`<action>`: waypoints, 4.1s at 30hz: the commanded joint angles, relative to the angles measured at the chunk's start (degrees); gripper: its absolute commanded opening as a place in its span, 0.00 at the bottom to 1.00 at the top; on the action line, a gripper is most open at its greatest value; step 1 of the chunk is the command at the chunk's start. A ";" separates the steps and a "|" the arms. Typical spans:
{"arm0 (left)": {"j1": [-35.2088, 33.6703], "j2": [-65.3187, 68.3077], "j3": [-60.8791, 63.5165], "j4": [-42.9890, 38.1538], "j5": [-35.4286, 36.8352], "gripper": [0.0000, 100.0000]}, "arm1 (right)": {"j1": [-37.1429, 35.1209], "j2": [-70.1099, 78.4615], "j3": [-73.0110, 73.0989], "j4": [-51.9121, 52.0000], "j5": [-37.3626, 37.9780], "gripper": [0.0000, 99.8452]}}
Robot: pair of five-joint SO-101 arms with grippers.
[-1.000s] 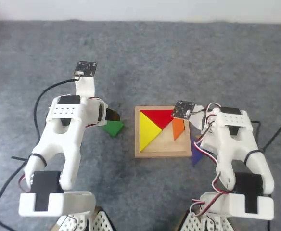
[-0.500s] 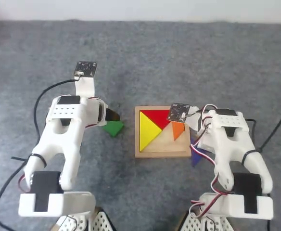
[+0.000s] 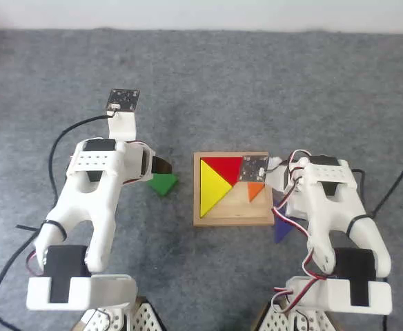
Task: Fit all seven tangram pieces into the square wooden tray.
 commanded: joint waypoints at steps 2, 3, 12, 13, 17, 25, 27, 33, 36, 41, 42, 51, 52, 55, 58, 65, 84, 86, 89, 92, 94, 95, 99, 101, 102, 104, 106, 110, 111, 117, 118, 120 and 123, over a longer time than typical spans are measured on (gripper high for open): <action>0.26 -0.35 -0.22 -1.05 -0.62 0.35 | -0.66 -0.48 -0.35 1.89 4.92 0.14; 0.26 -0.35 -0.22 -1.05 -0.62 0.35 | -0.66 -0.57 -0.35 2.15 5.10 0.15; 0.26 -0.35 -0.22 -1.05 -0.62 0.35 | -0.66 -0.66 -0.26 4.88 6.42 0.29; 0.26 -0.35 -0.22 -1.05 -0.70 0.35 | -0.48 -0.84 -0.26 5.58 7.47 0.29; 0.26 -0.35 -0.22 -1.05 -0.70 0.35 | -0.40 -0.84 -0.53 6.29 8.00 0.29; 0.26 -0.35 -0.22 -1.05 -0.70 0.35 | -0.22 -0.84 -0.53 6.99 13.10 0.29; 0.26 -0.35 -0.22 -1.05 -0.70 0.35 | -0.22 -0.92 -0.70 8.92 15.74 0.29; 0.26 -0.35 -0.22 -1.05 -0.70 0.35 | 5.85 -0.66 -6.07 11.30 18.29 0.29; 0.26 -0.35 -0.22 -1.14 -0.70 0.35 | 6.20 -0.40 -6.51 11.47 18.90 0.29; 0.26 -0.35 -0.13 -1.05 -0.70 0.35 | 3.65 -0.31 -5.63 12.00 18.64 0.29; 0.26 -0.35 -0.13 -1.05 -0.70 0.35 | 2.86 -0.31 -5.19 12.00 18.64 0.29; 0.26 -0.35 -0.13 -0.97 -0.70 0.35 | -3.21 -0.31 -2.90 8.57 12.92 0.28; 0.26 -0.35 -0.13 -0.97 -0.70 0.35 | -3.12 -0.31 -2.90 8.57 12.92 0.26; 0.26 -0.35 -0.13 -0.88 -0.70 0.35 | -2.33 -0.31 -2.81 8.31 13.01 0.22; 0.26 -0.35 -0.13 -0.88 -0.70 0.35 | -0.22 -0.31 -2.81 8.75 15.03 0.21; 0.26 -0.26 -0.13 -1.05 -0.70 0.35 | 2.51 -0.31 -2.81 8.22 15.74 0.29; 0.26 -0.26 0.31 -1.14 -0.70 0.35 | 2.42 5.58 -3.16 5.93 15.38 0.19; 0.26 -0.26 0.31 -1.14 -0.70 0.35 | 2.42 5.49 -3.16 5.93 14.51 0.19; -1.05 -0.35 -0.04 -1.14 -0.70 0.35 | 2.15 3.56 -3.16 5.76 11.08 0.19; -4.31 -0.35 -2.24 -0.53 -0.70 0.35 | 0.66 0.31 -3.08 6.46 5.89 0.19; -6.51 -0.35 -4.97 2.64 -0.62 0.35 | -0.57 -2.07 -3.08 8.04 1.85 0.19; -7.12 -0.35 -6.64 5.10 -0.62 0.35 | -1.27 -3.47 -3.08 9.27 0.44 0.19; -7.47 -0.26 -10.95 10.55 -0.62 0.35 | -2.86 -8.31 -3.08 12.18 -4.57 0.19; -7.74 -0.26 -11.30 10.81 -0.62 0.35 | -2.95 -10.07 -3.08 12.53 -5.80 0.19; -7.74 -0.26 -11.30 10.73 -0.62 0.35 | -2.95 -10.68 -3.08 12.53 -5.89 0.19; -7.74 -0.26 -11.21 10.73 -0.62 0.35 | -2.59 -11.30 -2.64 12.53 -5.01 0.19; -7.74 -0.26 -11.03 10.73 -0.62 0.35 | -2.15 -10.51 -1.93 12.44 -1.76 0.19; -7.82 -0.26 -9.89 9.85 -0.70 0.35 | -0.40 -7.87 0.79 9.27 7.38 0.26; -7.82 -0.26 -9.19 8.88 -0.70 0.35 | 0.04 -7.16 1.32 7.60 8.26 0.29; -7.91 -0.26 -5.85 5.27 -0.79 0.35 | 1.36 -2.77 1.41 0.04 10.11 0.34; -7.91 -0.26 -5.76 5.27 -0.79 0.35 | 1.36 -1.89 1.32 -0.40 10.11 0.32; -7.91 -0.26 -5.85 5.19 -0.79 0.35 | 1.19 -0.31 1.32 -0.75 10.11 0.29; -7.91 -0.26 -5.85 5.10 -0.79 0.35 | 1.63 0.75 1.32 -0.75 10.46 0.26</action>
